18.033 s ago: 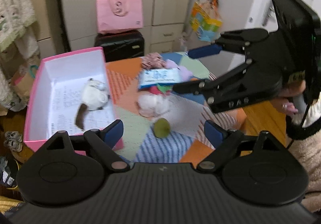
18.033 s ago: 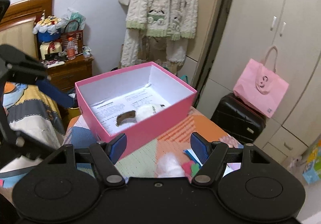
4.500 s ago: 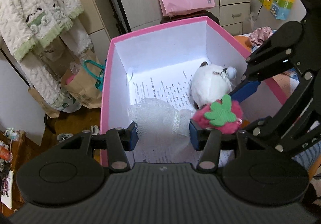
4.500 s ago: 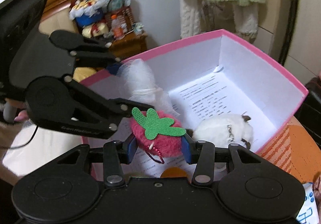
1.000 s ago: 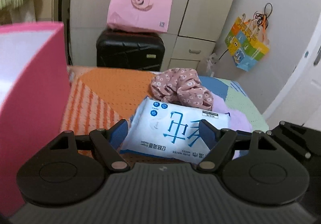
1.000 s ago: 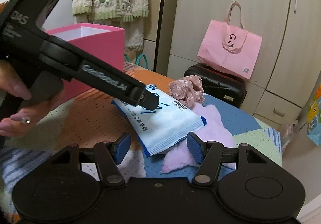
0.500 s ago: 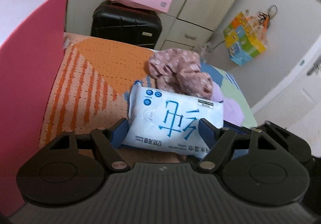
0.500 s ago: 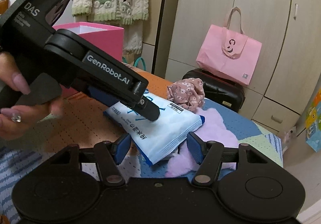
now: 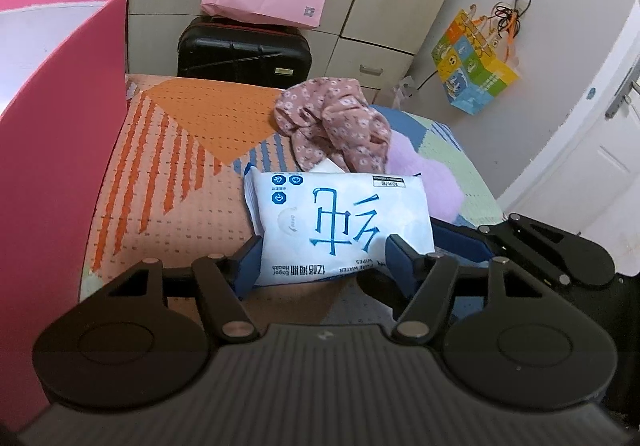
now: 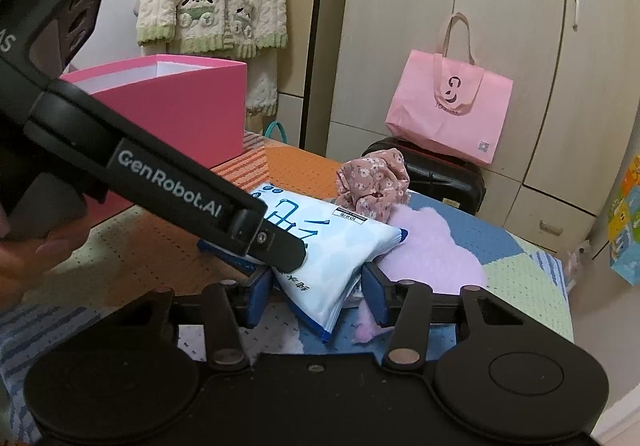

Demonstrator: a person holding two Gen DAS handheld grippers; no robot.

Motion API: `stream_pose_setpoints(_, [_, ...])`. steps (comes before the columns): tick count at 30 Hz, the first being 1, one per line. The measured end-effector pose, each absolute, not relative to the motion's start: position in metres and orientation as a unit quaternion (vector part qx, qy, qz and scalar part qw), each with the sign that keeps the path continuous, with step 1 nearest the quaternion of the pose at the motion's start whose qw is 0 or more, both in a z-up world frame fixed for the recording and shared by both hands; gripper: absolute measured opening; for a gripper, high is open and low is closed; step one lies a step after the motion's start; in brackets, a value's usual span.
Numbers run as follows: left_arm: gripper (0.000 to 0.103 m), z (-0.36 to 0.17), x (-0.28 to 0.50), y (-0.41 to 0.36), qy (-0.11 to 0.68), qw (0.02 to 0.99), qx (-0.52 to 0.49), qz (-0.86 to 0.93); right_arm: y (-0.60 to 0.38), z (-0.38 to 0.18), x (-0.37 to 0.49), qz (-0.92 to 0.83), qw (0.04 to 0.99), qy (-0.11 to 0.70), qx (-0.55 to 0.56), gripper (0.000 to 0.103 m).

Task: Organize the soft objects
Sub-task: 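Lift and carry the wet-wipes pack with the left gripper over the pink box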

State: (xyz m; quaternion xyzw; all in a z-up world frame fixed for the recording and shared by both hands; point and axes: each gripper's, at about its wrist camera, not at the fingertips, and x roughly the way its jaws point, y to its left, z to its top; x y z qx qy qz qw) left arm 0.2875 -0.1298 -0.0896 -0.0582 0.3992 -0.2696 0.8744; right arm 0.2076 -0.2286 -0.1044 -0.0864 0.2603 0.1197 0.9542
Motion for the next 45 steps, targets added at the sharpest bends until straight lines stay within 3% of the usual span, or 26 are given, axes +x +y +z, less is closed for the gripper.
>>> stream_pose_setpoints(13, [0.065, -0.064, 0.234, -0.122, 0.386, 0.875, -0.005, -0.292, -0.222, -0.086, 0.163, 0.120, 0.956, 0.262, -0.061, 0.055])
stream_pose_setpoints(45, [0.065, -0.014, 0.133, -0.013, 0.431, 0.840, -0.024, -0.330, -0.153, -0.039, 0.075, 0.203, 0.926, 0.314, -0.058, 0.055])
